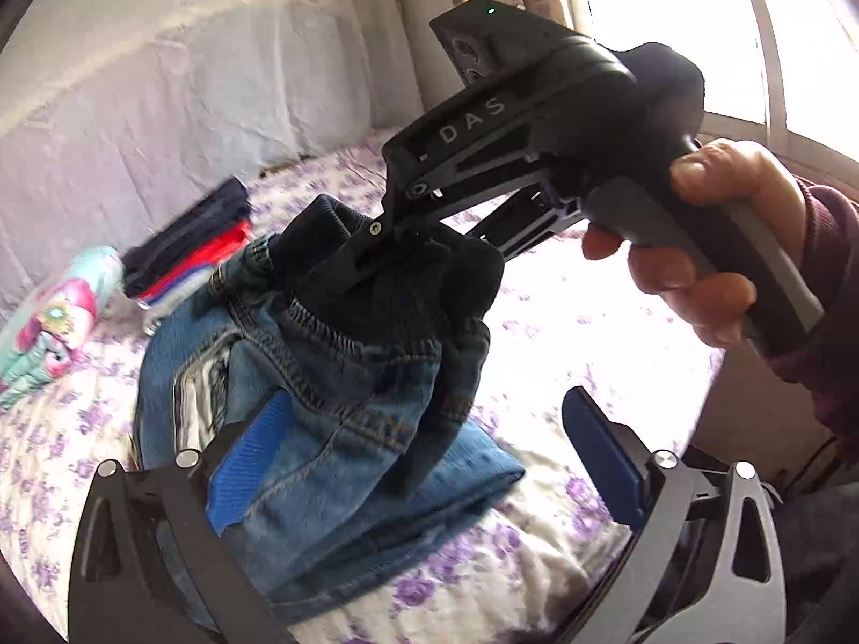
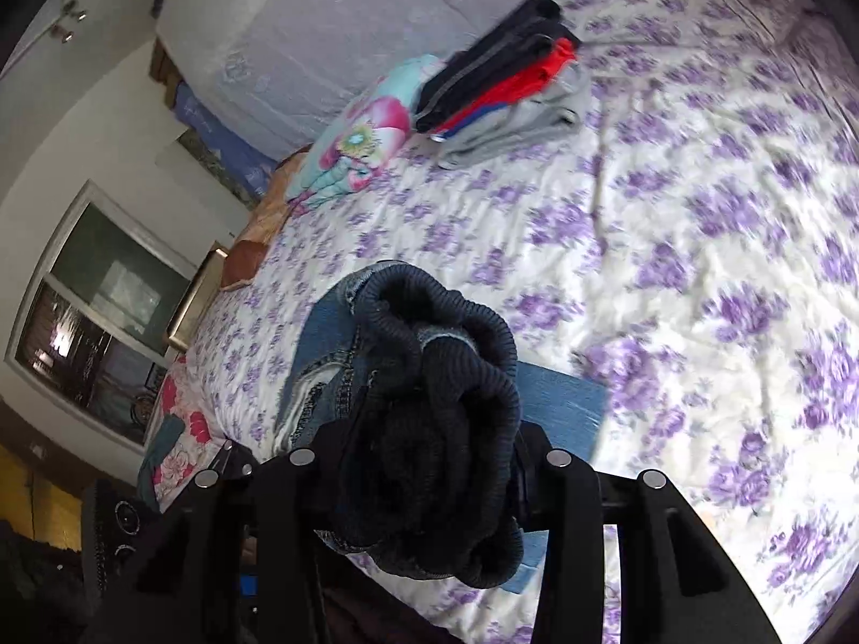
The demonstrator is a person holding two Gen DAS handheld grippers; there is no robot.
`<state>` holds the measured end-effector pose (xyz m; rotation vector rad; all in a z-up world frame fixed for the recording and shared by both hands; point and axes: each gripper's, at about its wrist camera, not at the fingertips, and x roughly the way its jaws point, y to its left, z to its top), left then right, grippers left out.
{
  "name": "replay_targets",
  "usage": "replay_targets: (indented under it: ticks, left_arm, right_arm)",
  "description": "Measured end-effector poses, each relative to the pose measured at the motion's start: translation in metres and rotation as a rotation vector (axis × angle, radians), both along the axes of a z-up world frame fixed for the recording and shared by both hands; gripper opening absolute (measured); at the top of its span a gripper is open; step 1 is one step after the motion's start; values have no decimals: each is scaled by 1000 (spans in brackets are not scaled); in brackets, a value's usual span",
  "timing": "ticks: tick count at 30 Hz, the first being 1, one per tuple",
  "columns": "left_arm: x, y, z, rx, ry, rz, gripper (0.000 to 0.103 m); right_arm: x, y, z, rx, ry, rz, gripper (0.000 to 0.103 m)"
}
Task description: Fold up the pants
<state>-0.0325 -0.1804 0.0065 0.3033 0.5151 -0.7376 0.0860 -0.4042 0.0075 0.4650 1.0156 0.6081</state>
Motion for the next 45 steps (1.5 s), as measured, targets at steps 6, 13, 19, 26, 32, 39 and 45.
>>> replay_targets:
  ticks: [6, 13, 19, 26, 32, 39, 45]
  left_arm:
    - [17, 64, 12, -157, 128, 84, 98]
    - [70, 109, -30, -142, 349, 272, 98]
    - [46, 109, -20, -202, 215, 263, 98]
    - [53, 86, -62, -61, 201, 256, 99]
    - [37, 94, -42, -102, 155, 259, 99]
    - [30, 59, -44, 34, 86, 255, 99]
    - [43, 67, -48, -26, 146, 286, 99]
  right_arm:
    - [0, -5, -71, 54, 77, -39, 69]
    - [-34, -15, 30, -142, -189, -124, 71]
    - [-6, 78, 41, -159, -158, 141, 69]
    - [19, 62, -34, -107, 28, 59, 68]
    - [15, 101, 27, -81, -67, 159, 75]
    - [78, 183, -3, -142, 76, 295, 72]
    - [89, 193, -33, -183, 142, 303, 72]
